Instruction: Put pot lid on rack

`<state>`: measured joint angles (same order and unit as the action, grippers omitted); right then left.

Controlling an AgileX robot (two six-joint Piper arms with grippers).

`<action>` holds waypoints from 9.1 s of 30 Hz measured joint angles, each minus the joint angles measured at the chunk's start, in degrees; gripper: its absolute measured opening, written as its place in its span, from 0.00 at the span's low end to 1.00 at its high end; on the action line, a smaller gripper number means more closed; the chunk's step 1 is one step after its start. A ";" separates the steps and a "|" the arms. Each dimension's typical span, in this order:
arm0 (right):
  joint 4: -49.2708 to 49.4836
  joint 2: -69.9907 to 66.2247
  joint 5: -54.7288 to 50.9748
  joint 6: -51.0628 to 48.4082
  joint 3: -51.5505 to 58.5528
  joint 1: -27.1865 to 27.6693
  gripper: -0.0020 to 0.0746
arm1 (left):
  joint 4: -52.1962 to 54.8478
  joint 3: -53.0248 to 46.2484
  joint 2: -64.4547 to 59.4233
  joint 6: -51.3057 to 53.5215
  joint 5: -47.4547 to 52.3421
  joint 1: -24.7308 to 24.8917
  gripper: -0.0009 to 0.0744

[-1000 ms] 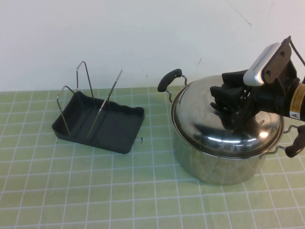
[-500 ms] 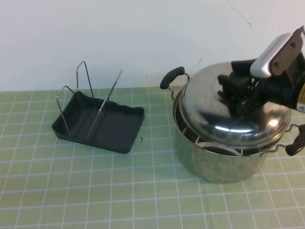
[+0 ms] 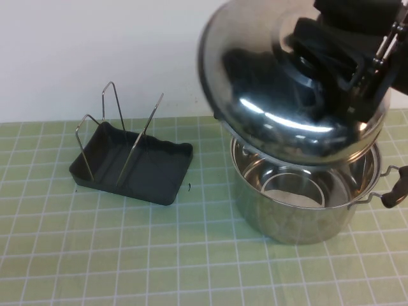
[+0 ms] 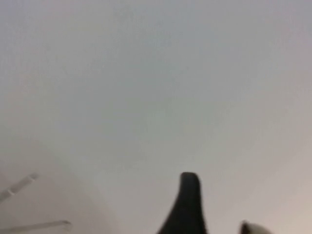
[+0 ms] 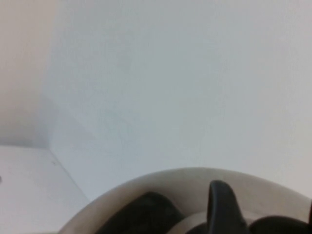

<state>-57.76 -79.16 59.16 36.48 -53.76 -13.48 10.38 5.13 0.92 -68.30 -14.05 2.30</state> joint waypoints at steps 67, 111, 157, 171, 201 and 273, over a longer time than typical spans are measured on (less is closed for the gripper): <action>-4.24 9.16 -19.39 -13.23 -9.81 -39.38 0.16 | 91.54 30.63 -27.59 -72.78 -31.16 0.08 0.04; -43.17 35.86 -34.32 31.16 3.94 -39.38 0.03 | 92.31 67.58 -81.32 -62.96 -55.30 -7.41 0.04; -43.62 35.86 -32.36 28.36 8.55 -39.38 0.03 | 92.31 63.48 -96.89 -24.84 -54.15 -10.66 0.04; -43.62 35.86 -33.62 27.69 8.55 -39.38 0.03 | 92.31 63.48 -99.34 -27.63 -53.82 -10.17 0.04; -43.62 35.86 -36.07 27.07 8.55 -39.38 0.03 | 92.31 75.04 -91.54 -37.20 -51.94 -19.16 0.65; 43.61 67.46 -94.87 -48.37 35.46 -39.38 0.02 | -13.76 24.34 0.08 60.40 48.42 1.96 0.01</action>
<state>-14.15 -11.70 -35.70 -11.89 -18.30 -52.85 -3.38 29.47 1.00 -7.90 34.37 4.26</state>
